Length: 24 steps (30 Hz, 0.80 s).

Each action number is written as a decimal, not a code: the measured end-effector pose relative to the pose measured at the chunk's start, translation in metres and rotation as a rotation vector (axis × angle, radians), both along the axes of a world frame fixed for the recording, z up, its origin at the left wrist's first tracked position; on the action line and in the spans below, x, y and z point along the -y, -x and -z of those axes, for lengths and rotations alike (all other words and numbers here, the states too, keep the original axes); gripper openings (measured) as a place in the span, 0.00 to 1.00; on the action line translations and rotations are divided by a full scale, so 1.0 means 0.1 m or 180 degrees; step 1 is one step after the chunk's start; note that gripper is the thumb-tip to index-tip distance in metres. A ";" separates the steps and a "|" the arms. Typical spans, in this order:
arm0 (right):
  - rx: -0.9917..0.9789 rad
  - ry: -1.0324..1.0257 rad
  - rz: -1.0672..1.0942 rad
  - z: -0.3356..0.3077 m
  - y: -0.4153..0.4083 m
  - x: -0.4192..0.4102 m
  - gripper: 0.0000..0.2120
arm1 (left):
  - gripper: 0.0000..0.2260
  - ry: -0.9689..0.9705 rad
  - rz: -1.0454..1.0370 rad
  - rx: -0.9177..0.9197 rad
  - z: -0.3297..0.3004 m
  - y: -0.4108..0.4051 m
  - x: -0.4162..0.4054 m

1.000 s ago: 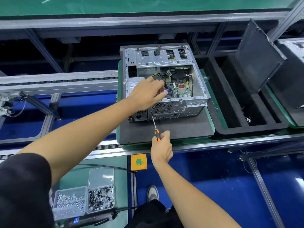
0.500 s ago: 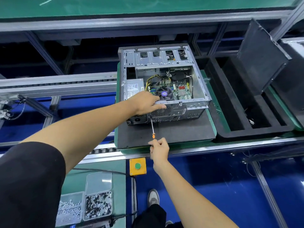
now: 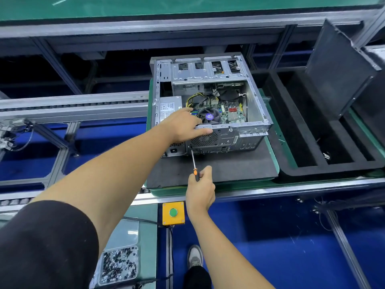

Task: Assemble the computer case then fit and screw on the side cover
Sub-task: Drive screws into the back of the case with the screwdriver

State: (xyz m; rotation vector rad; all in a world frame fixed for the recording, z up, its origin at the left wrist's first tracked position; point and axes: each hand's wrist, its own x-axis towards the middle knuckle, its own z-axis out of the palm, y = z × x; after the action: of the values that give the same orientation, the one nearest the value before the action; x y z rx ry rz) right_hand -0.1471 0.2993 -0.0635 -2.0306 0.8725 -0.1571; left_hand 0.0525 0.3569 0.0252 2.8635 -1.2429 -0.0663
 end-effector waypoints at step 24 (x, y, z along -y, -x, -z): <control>0.0154 -0.3736 0.0383 0.03 -0.17 0.31 0.10 | 0.30 0.0285 -0.0131 -0.0227 -0.09 0.08 0.01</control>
State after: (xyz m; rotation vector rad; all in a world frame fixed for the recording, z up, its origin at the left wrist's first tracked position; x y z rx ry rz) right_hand -0.1305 0.2682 -0.0661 -0.8758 0.7728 0.2085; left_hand 0.0447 0.3557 0.0338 2.7830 -1.1437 -0.1084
